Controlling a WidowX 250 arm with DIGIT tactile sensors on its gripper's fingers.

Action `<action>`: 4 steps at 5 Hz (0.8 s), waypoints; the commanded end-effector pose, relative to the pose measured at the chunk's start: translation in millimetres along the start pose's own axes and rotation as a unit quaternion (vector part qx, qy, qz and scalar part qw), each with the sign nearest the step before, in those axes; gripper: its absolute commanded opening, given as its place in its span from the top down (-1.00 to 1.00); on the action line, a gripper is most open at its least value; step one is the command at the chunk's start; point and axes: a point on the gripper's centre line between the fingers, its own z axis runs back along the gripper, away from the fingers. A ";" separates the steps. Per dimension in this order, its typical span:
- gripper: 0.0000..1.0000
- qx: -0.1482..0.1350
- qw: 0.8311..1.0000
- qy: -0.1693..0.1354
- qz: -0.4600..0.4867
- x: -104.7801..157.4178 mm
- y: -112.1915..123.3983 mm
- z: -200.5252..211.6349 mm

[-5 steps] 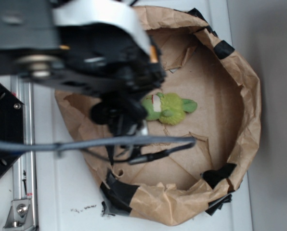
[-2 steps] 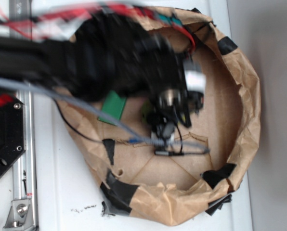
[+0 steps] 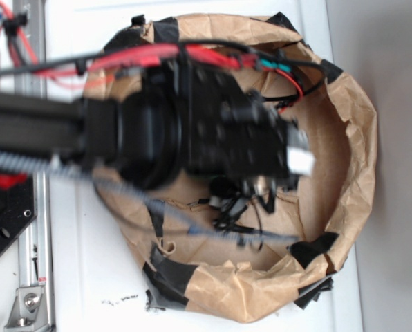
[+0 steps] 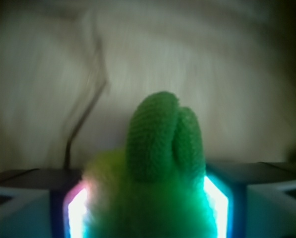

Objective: Grab the green animal.

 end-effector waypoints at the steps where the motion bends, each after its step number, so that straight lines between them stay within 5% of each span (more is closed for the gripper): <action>1: 1.00 -0.024 0.999 -0.015 0.038 -4.7 4.3 105.6; 2: 1.00 -0.040 0.998 -0.019 0.038 0.8 3.0 121.6; 4: 1.00 0.005 0.994 -0.050 0.098 -0.5 8.1 117.7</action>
